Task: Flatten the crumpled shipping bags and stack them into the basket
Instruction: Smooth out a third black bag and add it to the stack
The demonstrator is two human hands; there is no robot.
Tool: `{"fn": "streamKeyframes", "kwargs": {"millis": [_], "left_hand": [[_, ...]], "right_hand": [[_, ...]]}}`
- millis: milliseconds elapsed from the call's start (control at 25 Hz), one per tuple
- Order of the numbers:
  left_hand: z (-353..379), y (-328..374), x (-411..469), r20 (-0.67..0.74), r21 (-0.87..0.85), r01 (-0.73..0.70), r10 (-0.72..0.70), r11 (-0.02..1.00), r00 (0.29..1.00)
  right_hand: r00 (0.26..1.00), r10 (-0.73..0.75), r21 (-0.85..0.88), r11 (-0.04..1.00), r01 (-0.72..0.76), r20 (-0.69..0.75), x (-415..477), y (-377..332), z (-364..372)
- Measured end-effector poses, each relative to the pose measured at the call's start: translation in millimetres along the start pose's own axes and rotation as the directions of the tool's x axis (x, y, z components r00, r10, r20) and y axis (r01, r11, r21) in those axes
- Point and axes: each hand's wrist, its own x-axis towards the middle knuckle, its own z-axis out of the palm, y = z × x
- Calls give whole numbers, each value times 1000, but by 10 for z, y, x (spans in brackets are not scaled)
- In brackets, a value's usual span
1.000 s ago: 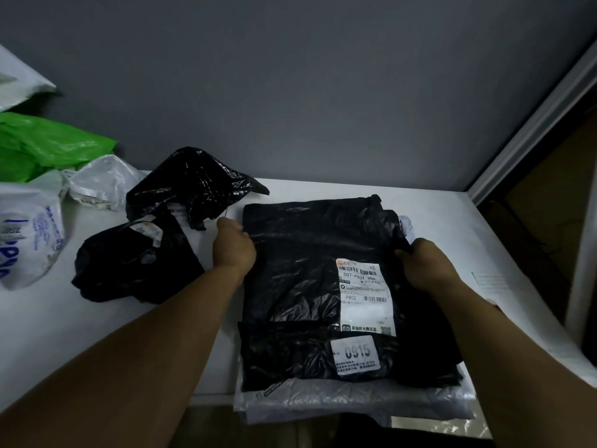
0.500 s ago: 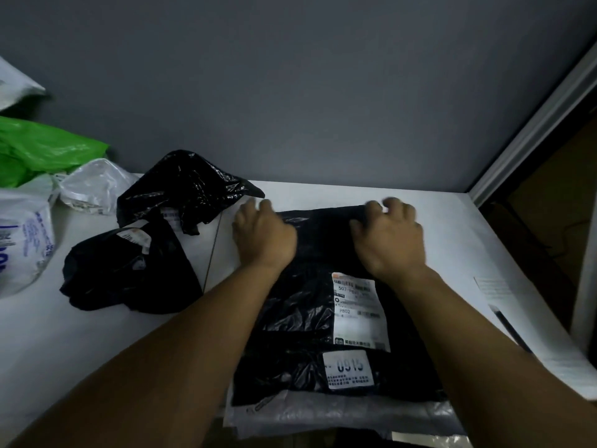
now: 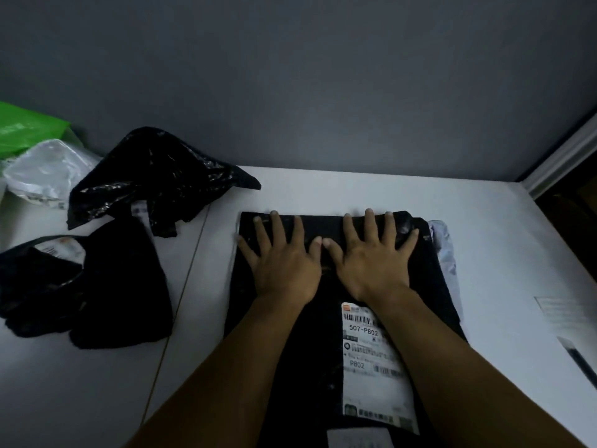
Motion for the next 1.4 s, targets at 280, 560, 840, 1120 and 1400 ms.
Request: {"fn": "streamKeyframes", "kwargs": {"millis": [280,560,840,1120,1400], "left_hand": [[192,-15,32,-50,63,-23,26,998,998],[260,-27,38,-69,73,-22,27,997,997],[32,13,-40,-96,-73,-33,26,997,995],[-436,-279,-823,10,-144,-17,19,989,1000],[-221,-416,-1372,166,0,-34,33,999,986]], "right_hand": [[996,29,37,999,-26,-90,22,83,323],[996,27,36,999,-24,-90,28,102,373],[998,20,36,999,-18,-61,-41,67,163],[991,-77,185,981,56,106,-811,-164,-355],[983,-33,60,998,22,183,-1299,-135,-16]]}}
